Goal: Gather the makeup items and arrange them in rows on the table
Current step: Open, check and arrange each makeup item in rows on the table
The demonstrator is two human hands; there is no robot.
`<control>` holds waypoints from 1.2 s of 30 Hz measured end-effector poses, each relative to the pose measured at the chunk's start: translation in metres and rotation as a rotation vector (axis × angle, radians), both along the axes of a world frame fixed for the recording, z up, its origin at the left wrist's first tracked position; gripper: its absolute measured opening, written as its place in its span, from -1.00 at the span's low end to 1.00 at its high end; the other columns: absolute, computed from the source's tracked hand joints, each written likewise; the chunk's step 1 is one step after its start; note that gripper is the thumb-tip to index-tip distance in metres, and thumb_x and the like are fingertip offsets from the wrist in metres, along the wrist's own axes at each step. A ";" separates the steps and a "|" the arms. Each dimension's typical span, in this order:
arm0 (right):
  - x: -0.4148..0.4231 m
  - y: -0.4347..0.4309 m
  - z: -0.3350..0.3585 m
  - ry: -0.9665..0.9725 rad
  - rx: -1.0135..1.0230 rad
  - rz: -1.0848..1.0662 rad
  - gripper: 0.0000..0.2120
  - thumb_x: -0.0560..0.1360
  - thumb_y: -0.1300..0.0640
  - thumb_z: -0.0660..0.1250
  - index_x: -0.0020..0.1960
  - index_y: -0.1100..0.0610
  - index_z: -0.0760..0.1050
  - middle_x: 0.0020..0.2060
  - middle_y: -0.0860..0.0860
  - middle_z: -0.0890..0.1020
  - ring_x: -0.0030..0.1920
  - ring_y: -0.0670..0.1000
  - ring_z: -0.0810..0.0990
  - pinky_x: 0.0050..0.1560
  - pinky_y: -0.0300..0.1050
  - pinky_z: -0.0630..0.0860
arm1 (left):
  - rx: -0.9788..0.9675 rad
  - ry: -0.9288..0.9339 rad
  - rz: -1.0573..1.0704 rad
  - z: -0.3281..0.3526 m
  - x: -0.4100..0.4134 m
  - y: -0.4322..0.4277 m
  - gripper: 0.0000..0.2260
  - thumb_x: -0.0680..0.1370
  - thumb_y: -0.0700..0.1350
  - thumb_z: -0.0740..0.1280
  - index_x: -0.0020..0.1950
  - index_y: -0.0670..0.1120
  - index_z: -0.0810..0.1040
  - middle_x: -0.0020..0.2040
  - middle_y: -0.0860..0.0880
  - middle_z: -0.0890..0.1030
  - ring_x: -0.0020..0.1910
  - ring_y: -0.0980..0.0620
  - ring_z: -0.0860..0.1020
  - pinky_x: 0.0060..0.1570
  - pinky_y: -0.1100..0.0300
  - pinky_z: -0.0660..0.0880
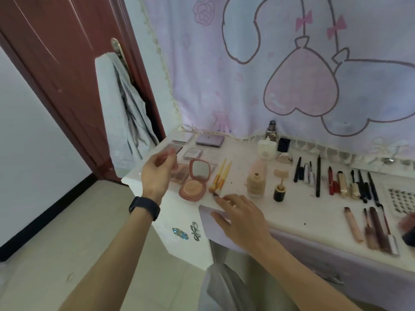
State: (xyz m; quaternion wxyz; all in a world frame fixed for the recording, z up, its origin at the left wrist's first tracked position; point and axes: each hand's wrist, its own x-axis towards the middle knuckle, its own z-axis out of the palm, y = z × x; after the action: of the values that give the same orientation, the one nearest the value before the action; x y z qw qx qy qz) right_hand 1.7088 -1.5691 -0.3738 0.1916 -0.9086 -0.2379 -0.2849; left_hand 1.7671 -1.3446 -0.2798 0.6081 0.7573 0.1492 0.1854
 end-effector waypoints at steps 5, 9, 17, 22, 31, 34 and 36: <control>0.003 0.059 0.015 0.110 0.139 -0.059 -0.66 0.51 -0.05 0.45 0.15 0.15 0.61 0.01 0.09 0.64 0.00 0.17 0.56 -0.06 0.07 0.57 | -0.123 0.083 0.036 -0.041 -0.044 0.010 -0.77 0.50 0.09 0.43 0.09 0.02 0.64 -0.15 0.09 0.70 -0.06 0.01 0.65 0.07 0.02 0.57; 0.011 0.079 0.010 0.331 0.250 -0.157 -0.60 0.55 -0.09 0.38 0.24 0.15 0.47 0.15 0.09 0.57 0.13 0.16 0.49 0.06 0.01 0.46 | -0.219 0.127 -0.037 -0.058 -0.061 0.005 -0.86 0.51 0.02 0.39 -0.11 -0.04 0.65 -0.30 0.04 0.63 -0.30 0.14 0.61 -0.11 0.12 0.52; 0.020 0.076 0.008 0.402 0.218 -0.161 -0.71 0.66 -0.06 0.22 0.24 0.12 0.42 0.08 0.06 0.60 0.02 0.13 0.57 -0.06 0.00 0.50 | -0.226 0.148 -0.136 -0.064 -0.053 0.001 -0.82 0.55 -0.02 0.37 0.09 -0.02 0.68 -0.15 -0.01 0.71 -0.21 0.12 0.65 -0.12 0.16 0.52; 0.021 0.077 0.011 0.409 0.197 -0.173 -0.70 0.67 -0.08 0.19 0.28 0.10 0.41 0.10 0.04 0.61 0.03 0.10 0.58 0.00 0.02 0.55 | -0.207 0.166 -0.149 -0.061 -0.044 0.002 -0.80 0.55 -0.02 0.38 0.13 -0.04 0.66 -0.08 -0.05 0.72 -0.09 0.02 0.67 -0.08 0.14 0.53; 0.018 0.070 0.013 0.449 0.247 -0.127 -0.78 0.65 0.00 0.25 0.25 0.06 0.46 0.05 -0.03 0.63 0.00 0.04 0.59 -0.07 -0.15 0.44 | -0.184 0.143 -0.145 -0.047 -0.047 0.003 -0.85 0.53 -0.06 0.42 0.09 0.02 0.64 0.01 -0.02 0.70 0.00 -0.04 0.67 -0.11 0.16 0.51; 0.004 0.050 0.021 0.531 0.540 -0.058 -0.94 0.59 0.03 0.37 0.01 -0.12 0.50 -0.17 -0.22 0.64 -0.16 -0.20 0.61 -0.17 -0.42 0.40 | -0.111 0.063 -0.183 -0.035 -0.053 -0.004 -0.86 0.49 -0.04 0.46 0.04 0.09 0.66 0.00 0.10 0.70 0.03 0.03 0.65 -0.10 0.19 0.50; -0.007 0.028 0.028 0.614 0.800 -0.026 -0.96 0.58 0.01 0.39 -0.02 -0.13 0.55 -0.20 -0.22 0.68 -0.19 -0.21 0.65 -0.14 -0.39 0.47 | -0.002 0.006 -0.293 -0.025 -0.060 -0.014 -0.83 0.41 0.04 0.50 -0.02 0.21 0.67 -0.02 0.20 0.68 -0.02 0.16 0.63 -0.10 0.31 0.51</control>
State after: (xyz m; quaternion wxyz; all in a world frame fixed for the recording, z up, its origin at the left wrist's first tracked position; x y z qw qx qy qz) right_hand 1.7018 -1.5413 -0.3457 0.5824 -0.8088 -0.0312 -0.0757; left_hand 1.7067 -1.3588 -0.3052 0.6291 0.7708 0.0393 0.0923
